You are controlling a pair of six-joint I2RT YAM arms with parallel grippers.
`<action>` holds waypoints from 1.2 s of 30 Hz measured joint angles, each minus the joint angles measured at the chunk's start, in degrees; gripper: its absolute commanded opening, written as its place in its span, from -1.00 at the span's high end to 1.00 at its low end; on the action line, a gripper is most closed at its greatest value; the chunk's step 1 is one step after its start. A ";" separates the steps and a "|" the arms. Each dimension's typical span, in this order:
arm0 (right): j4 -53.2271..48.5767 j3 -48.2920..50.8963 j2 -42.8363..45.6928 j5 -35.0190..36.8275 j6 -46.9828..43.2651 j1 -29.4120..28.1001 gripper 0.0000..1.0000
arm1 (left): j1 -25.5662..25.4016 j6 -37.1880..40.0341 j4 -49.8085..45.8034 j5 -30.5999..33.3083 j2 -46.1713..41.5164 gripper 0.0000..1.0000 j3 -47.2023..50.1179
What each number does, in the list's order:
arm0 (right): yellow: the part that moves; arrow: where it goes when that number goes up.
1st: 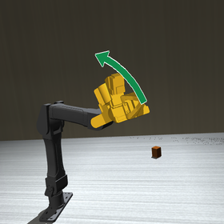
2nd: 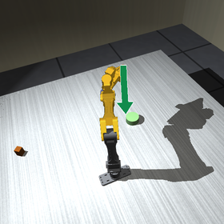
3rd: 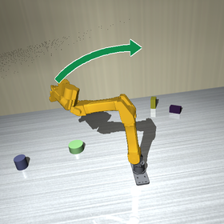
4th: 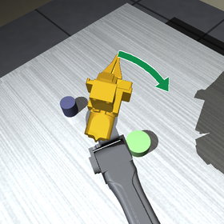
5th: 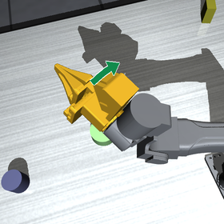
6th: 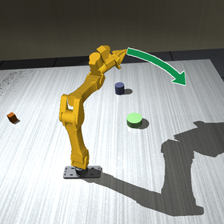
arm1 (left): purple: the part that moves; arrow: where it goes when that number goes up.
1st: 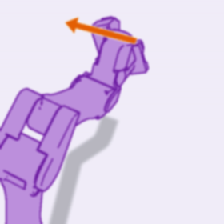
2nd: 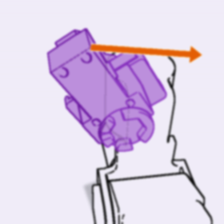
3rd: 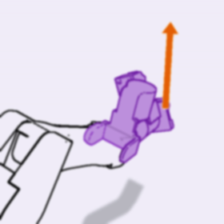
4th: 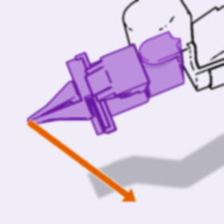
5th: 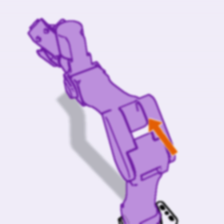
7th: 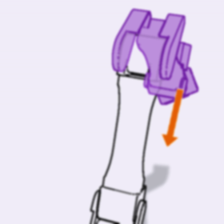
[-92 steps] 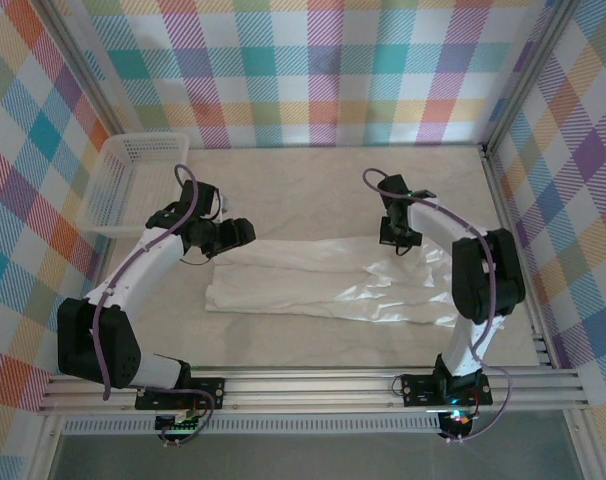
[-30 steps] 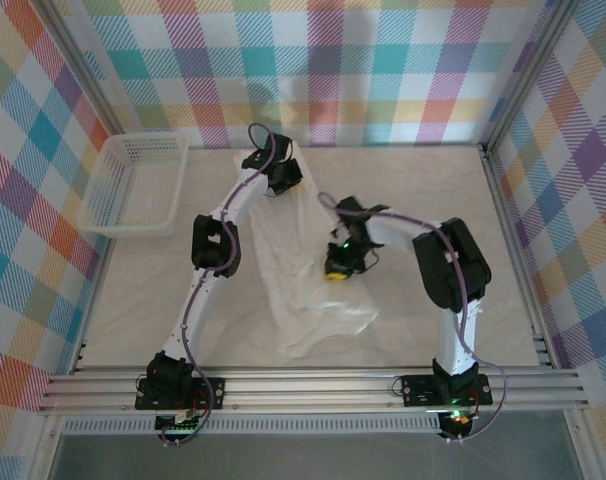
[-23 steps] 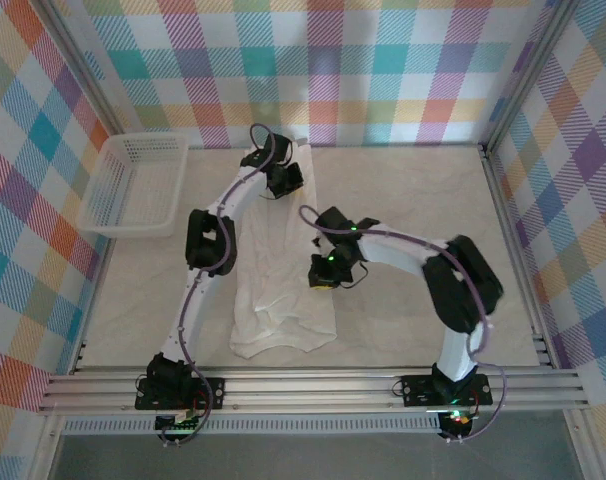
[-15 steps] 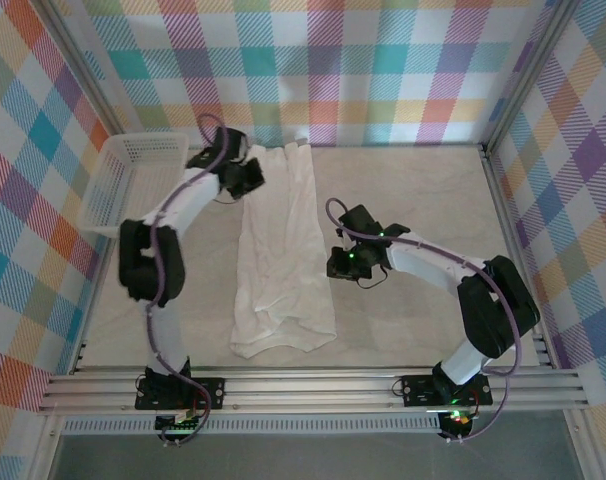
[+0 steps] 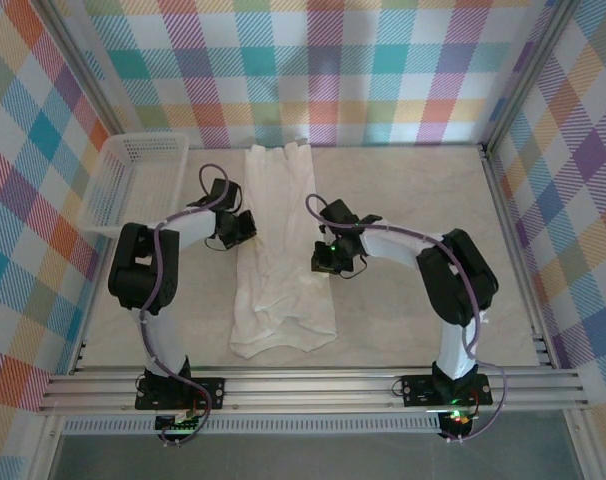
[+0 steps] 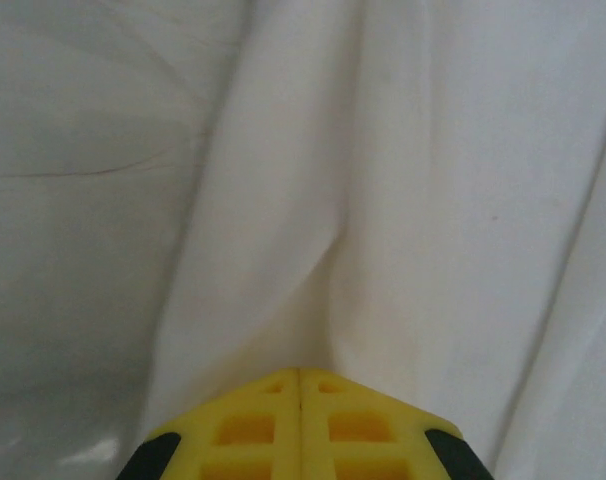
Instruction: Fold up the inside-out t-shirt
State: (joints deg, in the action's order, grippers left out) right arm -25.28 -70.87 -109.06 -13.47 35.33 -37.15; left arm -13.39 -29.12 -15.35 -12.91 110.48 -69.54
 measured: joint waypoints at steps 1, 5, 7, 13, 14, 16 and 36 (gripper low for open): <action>0.04 -1.09 -1.44 0.04 0.04 0.02 0.79 | -0.59 -0.35 1.49 -0.42 0.66 1.00 -0.02; -0.02 -1.97 -4.07 1.70 1.09 0.81 0.85 | -3.15 -2.45 6.71 -2.10 3.10 1.00 -0.11; 0.57 -1.22 -3.63 2.38 1.95 1.62 0.85 | -3.93 -3.15 8.22 -2.51 4.15 1.00 -0.85; 3.72 6.16 1.18 0.87 2.86 8.44 0.76 | -6.45 -5.03 11.50 -3.78 7.41 1.00 -4.22; 3.48 6.38 1.51 0.79 2.73 9.25 0.71 | -6.78 -5.38 11.45 -4.00 7.41 1.00 -4.22; 2.95 6.58 2.21 0.50 2.29 9.60 0.61 | -7.13 -5.70 11.30 -4.11 7.19 0.83 -4.22; -0.57 35.82 28.79 -5.88 8.92 7.65 0.30 | -6.95 -7.26 -4.50 0.04 -51.32 -0.13 32.96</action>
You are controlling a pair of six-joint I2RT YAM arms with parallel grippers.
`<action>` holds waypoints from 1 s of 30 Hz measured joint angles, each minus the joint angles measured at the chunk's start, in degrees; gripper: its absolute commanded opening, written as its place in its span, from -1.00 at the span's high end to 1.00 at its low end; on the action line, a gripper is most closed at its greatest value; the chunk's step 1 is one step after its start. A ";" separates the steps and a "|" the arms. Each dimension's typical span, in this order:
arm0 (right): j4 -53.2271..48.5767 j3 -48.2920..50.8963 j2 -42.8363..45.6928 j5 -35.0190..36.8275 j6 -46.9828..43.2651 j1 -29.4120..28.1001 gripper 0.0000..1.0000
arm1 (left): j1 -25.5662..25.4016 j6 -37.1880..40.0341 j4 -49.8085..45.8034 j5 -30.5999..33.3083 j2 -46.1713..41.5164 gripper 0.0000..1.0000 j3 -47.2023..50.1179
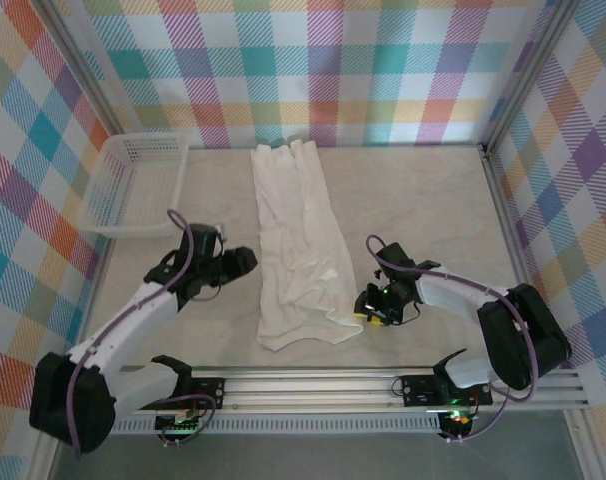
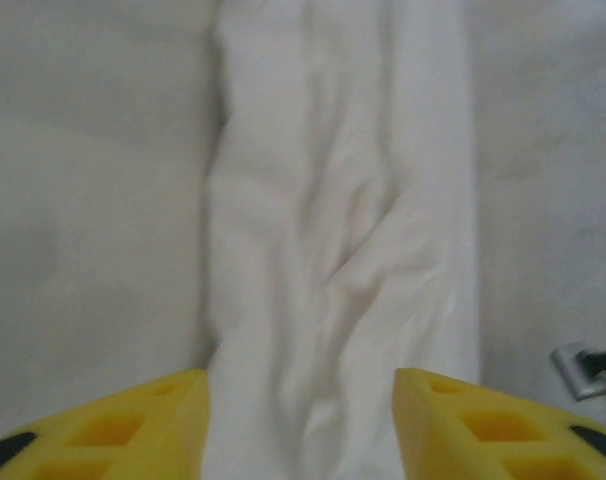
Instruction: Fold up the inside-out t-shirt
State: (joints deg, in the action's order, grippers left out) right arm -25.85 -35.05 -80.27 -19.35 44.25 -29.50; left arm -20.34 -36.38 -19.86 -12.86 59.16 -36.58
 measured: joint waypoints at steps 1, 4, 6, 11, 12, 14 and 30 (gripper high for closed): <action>0.57 -0.02 -0.42 -0.59 0.11 -0.11 0.39 | 0.00 -0.66 -1.22 -0.04 -2.38 -0.14 2.43; 2.38 -0.04 -1.95 -2.45 0.81 -0.28 0.66 | 0.00 -2.62 -2.97 -1.01 -8.09 -0.08 7.21; 3.54 -0.31 -2.93 -3.45 1.27 -0.63 0.86 | -0.09 -3.58 -2.99 -2.64 -9.42 -0.05 8.87; 3.98 -1.33 -2.19 -4.11 2.05 -1.11 1.00 | -2.82 -4.98 -5.03 -6.97 -7.23 -0.04 10.32; 3.78 -1.31 -1.49 -4.11 2.10 -1.14 1.00 | -3.61 -5.14 -5.75 -7.58 -6.84 -0.02 10.45; 3.69 -1.31 0.90 -4.13 2.16 -1.14 1.00 | -5.16 -5.70 -6.64 -9.05 -6.29 -0.01 11.37; 3.52 -1.31 3.43 -4.11 3.78 -1.14 1.00 | -13.57 -10.54 0.94 -12.13 10.14 0.49 11.56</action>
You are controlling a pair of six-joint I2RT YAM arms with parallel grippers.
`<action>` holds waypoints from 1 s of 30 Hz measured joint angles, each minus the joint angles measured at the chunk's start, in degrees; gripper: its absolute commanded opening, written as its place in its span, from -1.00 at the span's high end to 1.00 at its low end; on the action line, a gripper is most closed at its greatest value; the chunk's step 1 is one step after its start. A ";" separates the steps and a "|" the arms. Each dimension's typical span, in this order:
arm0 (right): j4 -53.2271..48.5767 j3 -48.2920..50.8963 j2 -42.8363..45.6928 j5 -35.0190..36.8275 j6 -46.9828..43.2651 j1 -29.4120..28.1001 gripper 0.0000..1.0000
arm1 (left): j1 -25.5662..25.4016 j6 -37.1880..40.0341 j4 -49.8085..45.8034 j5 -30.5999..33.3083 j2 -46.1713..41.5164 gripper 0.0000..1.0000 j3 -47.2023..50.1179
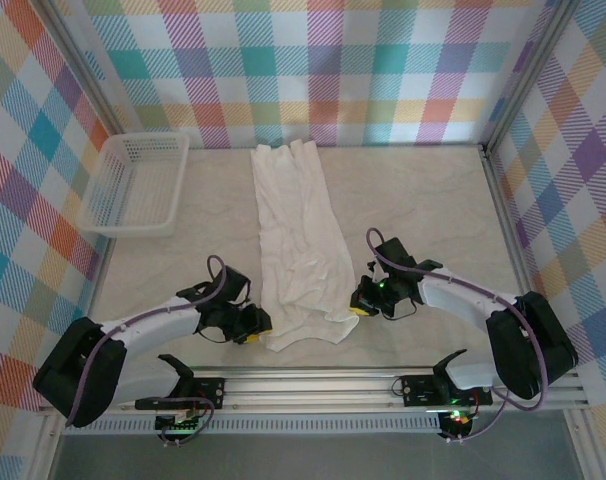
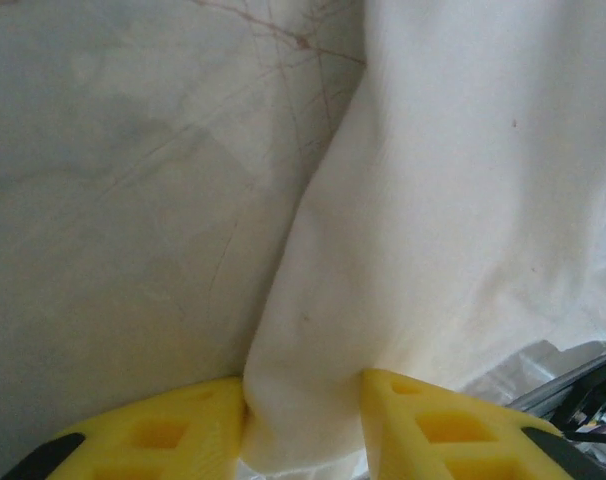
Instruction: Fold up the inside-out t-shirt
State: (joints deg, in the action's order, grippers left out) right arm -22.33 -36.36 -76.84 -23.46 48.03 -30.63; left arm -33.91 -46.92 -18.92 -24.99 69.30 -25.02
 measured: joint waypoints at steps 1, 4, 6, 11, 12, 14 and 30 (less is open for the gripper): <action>0.00 -0.02 0.00 0.02 0.04 0.00 1.00 | -0.02 -0.28 0.09 0.07 0.20 0.74 -0.07; 0.00 0.00 0.02 0.02 0.22 -0.11 1.00 | -0.28 -0.07 2.21 0.17 1.38 1.00 -0.31; -0.09 0.00 0.07 0.04 0.22 -0.17 1.00 | -0.52 0.02 3.10 0.17 1.18 1.00 -0.46; -1.25 3.87 5.62 0.52 1.05 -1.33 1.00 | -6.60 -0.39 -2.93 2.60 -3.82 1.00 -1.95; -1.79 4.92 7.39 0.55 1.14 -1.79 1.00 | -8.41 -0.96 -4.20 3.10 -5.70 1.00 -1.95; -3.82 6.78 11.43 0.39 1.66 -2.71 1.00 | -12.15 -3.58 -7.32 3.67 -11.08 1.00 -1.81; -10.34 -23.52 -0.66 7.93 -1.22 0.20 1.00 | 6.05 -1.70 -18.86 8.76 -9.68 1.00 -24.57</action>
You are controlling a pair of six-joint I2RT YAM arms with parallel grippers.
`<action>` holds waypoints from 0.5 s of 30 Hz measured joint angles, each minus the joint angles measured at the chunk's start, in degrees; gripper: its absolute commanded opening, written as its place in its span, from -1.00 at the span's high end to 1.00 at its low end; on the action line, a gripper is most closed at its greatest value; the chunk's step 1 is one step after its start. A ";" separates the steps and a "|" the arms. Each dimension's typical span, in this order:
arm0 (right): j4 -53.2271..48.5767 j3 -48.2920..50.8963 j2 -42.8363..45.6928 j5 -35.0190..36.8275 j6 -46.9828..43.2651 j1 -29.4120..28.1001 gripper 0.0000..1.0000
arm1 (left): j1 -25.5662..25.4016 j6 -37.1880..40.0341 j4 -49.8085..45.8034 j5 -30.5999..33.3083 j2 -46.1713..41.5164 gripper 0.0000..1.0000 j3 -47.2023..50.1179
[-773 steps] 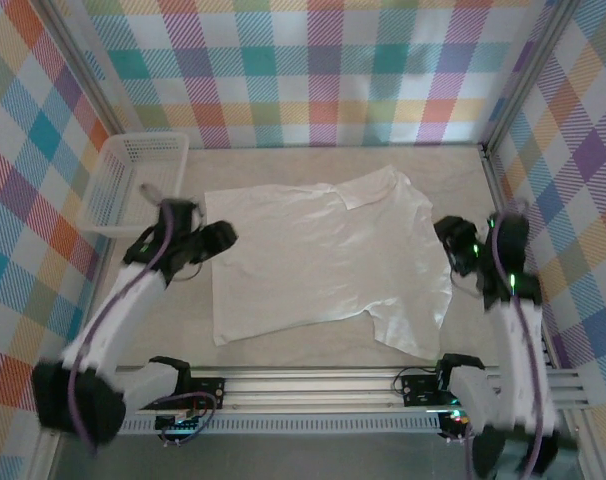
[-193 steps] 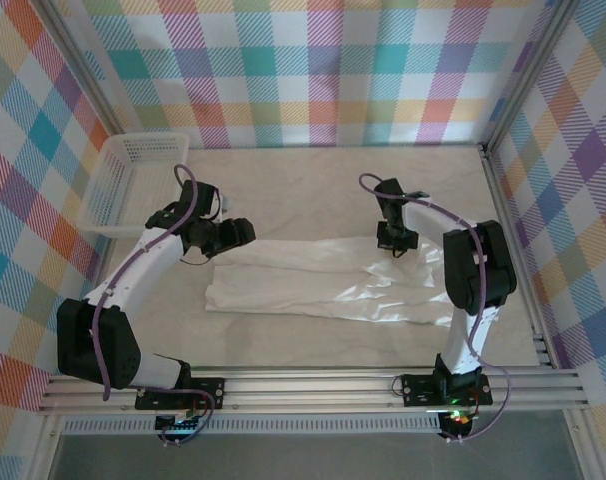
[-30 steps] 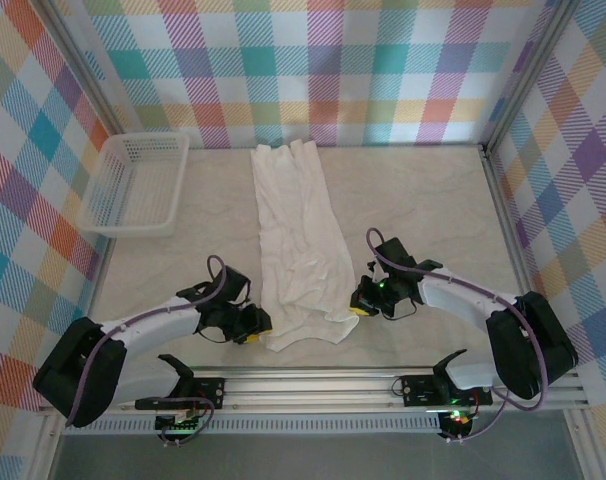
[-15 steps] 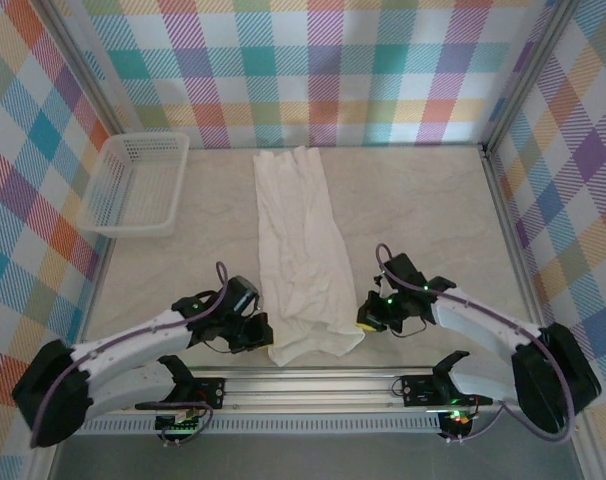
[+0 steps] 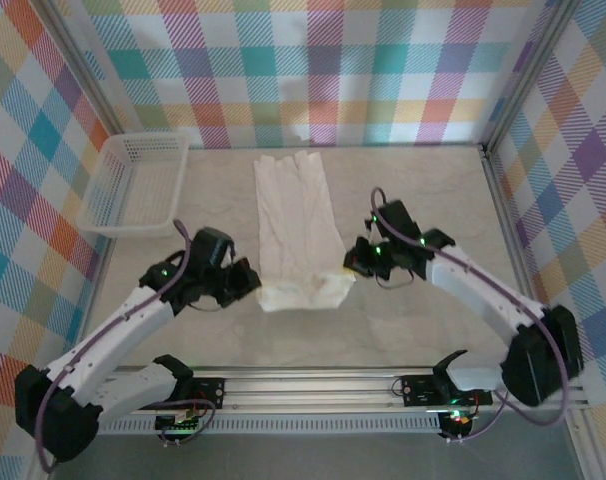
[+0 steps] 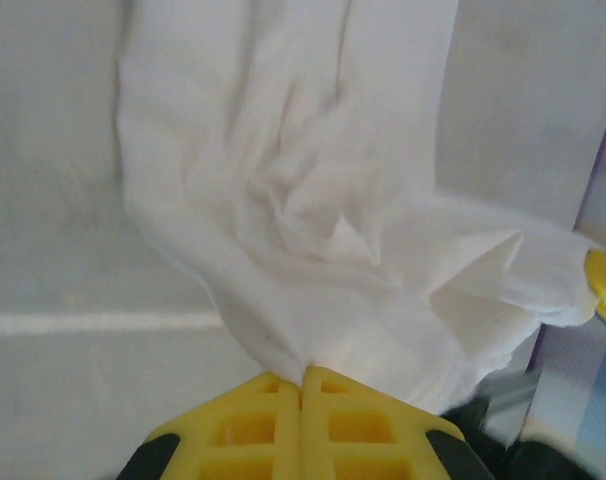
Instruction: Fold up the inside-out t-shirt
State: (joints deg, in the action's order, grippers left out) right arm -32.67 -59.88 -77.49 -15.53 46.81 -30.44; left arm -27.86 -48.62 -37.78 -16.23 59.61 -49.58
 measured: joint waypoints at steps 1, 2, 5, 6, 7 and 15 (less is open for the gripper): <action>0.35 -2.60 -2.62 0.24 -0.63 0.87 1.00 | 2.47 1.18 0.31 -0.33 2.16 1.00 -1.70; 0.94 -5.90 -6.05 0.74 -1.44 1.86 1.00 | 4.85 2.86 1.11 -0.61 5.22 1.00 -3.91; 3.15 -15.19 -15.87 2.03 -4.17 4.26 1.00 | 9.57 6.73 4.66 -0.96 14.84 1.00 -10.54; 3.61 -18.51 -19.26 2.21 -4.98 5.05 1.00 | 10.69 7.87 5.92 -1.22 18.47 1.00 -13.05; 3.96 -21.24 -22.01 2.16 -5.53 5.64 1.00 | 11.74 8.79 7.15 -1.36 22.23 1.00 -15.69; 6.62 -39.69 -42.88 1.57 -8.74 9.73 1.00 | 17.92 12.50 15.50 -2.36 48.41 1.00 -29.97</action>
State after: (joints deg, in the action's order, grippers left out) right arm -26.04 -99.57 -120.38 -13.96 38.06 -20.71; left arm -9.93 -36.12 -22.28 -18.59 108.03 -79.55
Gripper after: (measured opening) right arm 0.050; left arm 0.049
